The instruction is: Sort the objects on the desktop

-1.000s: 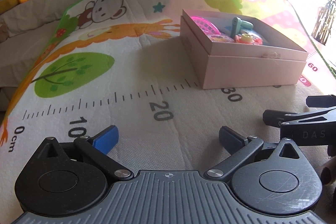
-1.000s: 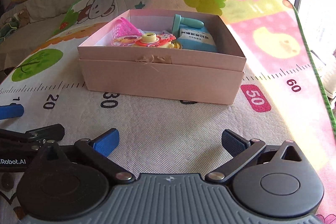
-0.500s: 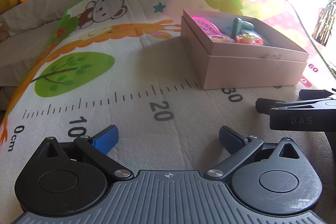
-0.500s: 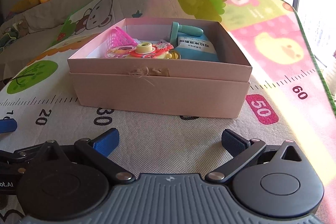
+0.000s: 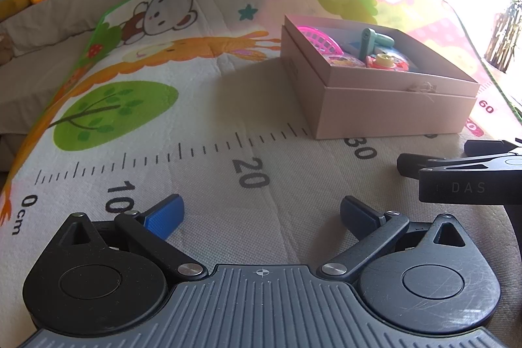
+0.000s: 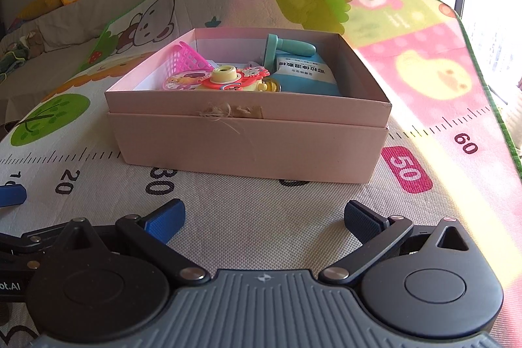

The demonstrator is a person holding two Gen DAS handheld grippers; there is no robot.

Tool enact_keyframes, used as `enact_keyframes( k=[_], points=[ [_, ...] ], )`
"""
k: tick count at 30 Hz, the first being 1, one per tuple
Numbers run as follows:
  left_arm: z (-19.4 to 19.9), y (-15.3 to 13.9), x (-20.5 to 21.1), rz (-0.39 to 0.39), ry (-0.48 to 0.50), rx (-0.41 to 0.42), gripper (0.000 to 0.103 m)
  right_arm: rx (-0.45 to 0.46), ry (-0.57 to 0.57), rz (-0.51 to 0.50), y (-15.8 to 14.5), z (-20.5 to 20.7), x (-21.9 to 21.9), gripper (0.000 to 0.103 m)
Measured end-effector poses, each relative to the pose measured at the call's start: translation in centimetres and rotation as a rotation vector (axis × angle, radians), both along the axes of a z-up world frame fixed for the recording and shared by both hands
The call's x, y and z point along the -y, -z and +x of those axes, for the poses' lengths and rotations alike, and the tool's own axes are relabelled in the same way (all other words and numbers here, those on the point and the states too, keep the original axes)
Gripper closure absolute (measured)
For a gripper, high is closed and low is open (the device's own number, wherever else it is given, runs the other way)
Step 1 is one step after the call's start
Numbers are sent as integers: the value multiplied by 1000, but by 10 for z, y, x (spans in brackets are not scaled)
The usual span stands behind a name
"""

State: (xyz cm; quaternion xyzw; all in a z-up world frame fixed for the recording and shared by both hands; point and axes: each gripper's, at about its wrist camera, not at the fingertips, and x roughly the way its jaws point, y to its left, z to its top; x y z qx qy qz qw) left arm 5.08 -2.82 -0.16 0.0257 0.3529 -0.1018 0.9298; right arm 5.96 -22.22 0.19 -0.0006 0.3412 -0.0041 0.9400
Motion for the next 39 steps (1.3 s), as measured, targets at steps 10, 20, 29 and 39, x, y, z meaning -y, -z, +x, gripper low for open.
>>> enact_keyframes(
  k=[10, 20, 29, 39],
  points=[
    [0, 0, 0, 0, 0, 0, 0, 0, 0, -1, 0, 2, 1, 0],
    [0, 0, 0, 0, 0, 1, 0, 0, 0, -1, 0, 2, 1, 0],
    [0, 0, 0, -1, 0, 1, 0, 0, 0, -1, 1, 2, 0, 0],
    [0, 0, 0, -1, 0, 1, 0, 0, 0, -1, 1, 1, 0, 0]
  ],
)
